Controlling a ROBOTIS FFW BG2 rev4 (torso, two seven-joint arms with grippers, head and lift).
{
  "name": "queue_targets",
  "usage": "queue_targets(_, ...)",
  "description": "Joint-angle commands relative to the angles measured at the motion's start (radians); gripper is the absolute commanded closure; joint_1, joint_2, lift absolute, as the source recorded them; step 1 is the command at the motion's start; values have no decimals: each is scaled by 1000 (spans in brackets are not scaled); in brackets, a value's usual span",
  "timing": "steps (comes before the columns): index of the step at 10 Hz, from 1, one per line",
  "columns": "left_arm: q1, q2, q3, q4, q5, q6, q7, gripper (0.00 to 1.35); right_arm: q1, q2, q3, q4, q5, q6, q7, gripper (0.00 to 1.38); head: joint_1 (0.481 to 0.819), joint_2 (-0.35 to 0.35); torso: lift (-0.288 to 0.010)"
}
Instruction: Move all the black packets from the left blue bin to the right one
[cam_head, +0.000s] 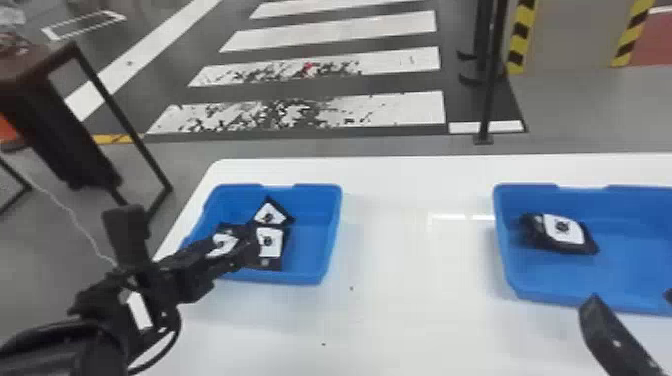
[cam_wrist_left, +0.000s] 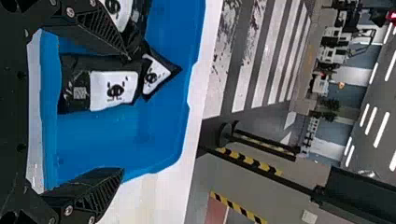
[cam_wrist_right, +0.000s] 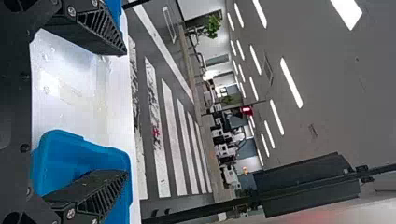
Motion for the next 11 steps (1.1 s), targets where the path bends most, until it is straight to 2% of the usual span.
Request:
queue_targets(1, -54, 3, -4, 45, -93, 40, 11, 148, -3, -2, 4, 9, -8, 3, 4, 125, 695, 283, -140)
queue_targets(2, -103, 18, -33, 121, -119, 45, 11, 148, -6, -3, 4, 11, -10, 8, 7, 127, 695, 313, -140)
queue_targets(4, -191, 43, -97, 251, -121, 75, 11, 148, -16, -3, 4, 24, -14, 22, 19, 127, 695, 317, -140)
queue_targets(6, -236, 49, -129, 293, -139, 109, 9, 162, -26, -3, 6, 34, -24, 37, 25, 128, 695, 285, -140)
queue_targets(7, -248, 48, -131, 307, -162, 136, 9, 214, -26, -3, 8, 41, -38, 42, 25, 130, 695, 276, -140)
queue_targets(9, -255, 49, -131, 322, -178, 178, 9, 513, -28, -3, 8, 46, -44, 47, 27, 130, 695, 281, -140)
queue_targets(10, -263, 51, -131, 327, -204, 197, 9, 607, -30, -3, 8, 48, -46, 49, 27, 130, 695, 284, -140)
queue_targets(11, -272, 58, -133, 349, -212, 205, 2, 780, -33, -5, 8, 48, -46, 52, 28, 133, 695, 292, -140)
